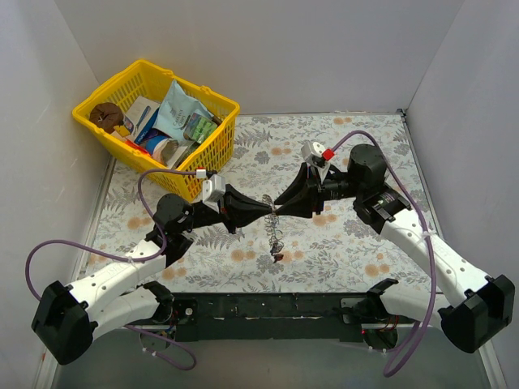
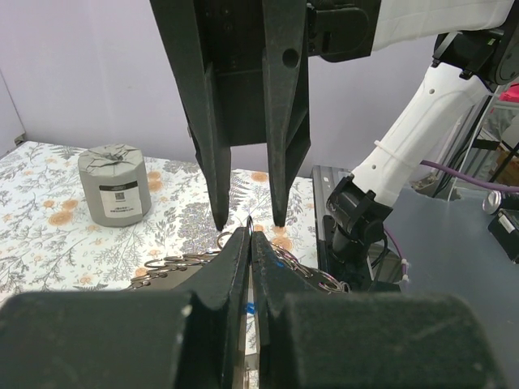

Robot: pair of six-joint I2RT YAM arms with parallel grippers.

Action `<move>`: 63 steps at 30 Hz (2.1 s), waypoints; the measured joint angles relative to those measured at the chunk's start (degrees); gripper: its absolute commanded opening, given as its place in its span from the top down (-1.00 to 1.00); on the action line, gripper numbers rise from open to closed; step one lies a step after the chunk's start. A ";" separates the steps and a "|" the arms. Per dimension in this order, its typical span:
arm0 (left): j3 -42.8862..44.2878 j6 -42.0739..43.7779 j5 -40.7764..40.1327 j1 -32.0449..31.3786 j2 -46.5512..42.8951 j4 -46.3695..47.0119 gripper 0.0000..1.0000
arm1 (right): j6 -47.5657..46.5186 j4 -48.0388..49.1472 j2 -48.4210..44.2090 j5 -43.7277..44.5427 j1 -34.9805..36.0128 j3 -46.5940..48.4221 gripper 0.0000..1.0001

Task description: Put the keys on the keyring

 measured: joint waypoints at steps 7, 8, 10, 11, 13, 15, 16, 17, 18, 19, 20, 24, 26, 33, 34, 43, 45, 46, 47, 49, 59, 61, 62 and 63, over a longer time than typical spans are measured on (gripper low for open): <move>0.00 -0.09 0.20 0.00 0.57 0.37 1.00 | -0.02 0.35 0.79 0.52 0.79 -1.55 0.38; 0.00 -0.24 0.22 0.00 0.66 0.48 1.00 | -0.02 0.46 0.85 0.61 0.85 -1.55 0.42; 0.00 -0.39 0.22 0.00 0.70 0.59 1.00 | 0.15 0.68 0.94 0.66 1.03 -1.55 0.59; 0.00 -0.46 0.22 0.00 0.70 0.70 1.00 | 0.24 0.79 1.03 0.63 1.11 -1.55 0.67; 0.00 -0.50 0.26 0.02 0.70 0.90 1.00 | 0.87 1.05 1.18 0.46 1.22 -1.55 0.97; 0.00 -0.48 0.17 0.13 0.74 0.96 1.00 | 1.36 1.44 1.27 0.15 1.29 -1.55 0.97; 0.00 -0.55 0.17 0.20 0.74 0.96 1.00 | 1.64 1.62 1.31 0.13 1.36 -1.55 0.97; 0.00 -0.59 0.15 0.24 0.74 0.98 1.00 | 1.88 1.92 1.40 0.00 1.38 -1.55 0.97; 0.00 -0.59 0.15 0.31 0.74 0.98 1.00 | 1.97 2.03 1.49 -0.02 1.38 -1.55 0.97; 0.00 -0.57 0.15 0.35 0.74 0.94 1.00 | 2.01 2.05 1.51 -0.02 1.38 -1.55 0.97; 0.00 -0.55 0.15 0.37 0.74 0.85 1.00 | 2.03 2.03 1.55 -0.02 1.40 -1.55 0.97; 0.74 0.39 0.09 0.39 0.61 -1.57 0.84 | 0.68 0.50 1.55 0.48 1.42 -1.38 0.97; 1.18 1.36 -0.24 0.37 0.42 -3.93 0.63 | -1.03 -2.54 1.66 1.36 1.55 -0.63 0.97; 5.33 7.54 -2.29 0.33 -1.18 -14.43 0.00 | -11.32 -19.74 4.81 5.25 2.03 6.80 0.97; 6.36 8.61 -2.56 0.31 -1.44 -16.31 -0.05 | -13.22 -22.93 5.62 6.14 2.03 8.37 0.97; 14.29 14.80 0.04 1.70 1.86 -30.45 -0.29 | -29.42 -47.50 12.92 14.78 2.03 20.46 0.97; 14.82 15.19 1.86 2.54 3.52 -32.24 -0.28 | -31.78 -51.41 14.51 15.80 2.03 21.97 0.97; 15.02 15.23 2.80 2.89 4.37 -32.98 -0.24 | -32.59 -52.78 15.15 16.13 2.03 22.40 0.97; 15.13 15.21 3.72 3.15 5.27 -33.46 -0.21 | -33.42 -53.90 15.63 16.22 2.03 22.60 0.97; 15.39 15.10 5.62 3.56 7.02 -34.21 -0.12 | -34.67 -55.98 16.24 16.02 2.01 22.86 0.97; 17.49 13.53 14.84 3.72 14.10 -34.27 0.22 | -37.88 -60.46 18.12 12.33 2.01 23.54 0.97; 17.62 12.83 16.09 3.72 14.88 -33.55 0.29 | -38.07 -60.85 18.32 11.69 2.01 23.56 0.97; 17.62 12.61 16.61 3.72 15.17 -33.27 0.31 | -38.10 -60.92 18.38 11.50 2.01 23.58 0.97; 17.62 12.17 17.20 3.72 15.52 -32.76 0.35 | -38.12 -61.00 18.40 11.32 2.01 23.61 0.97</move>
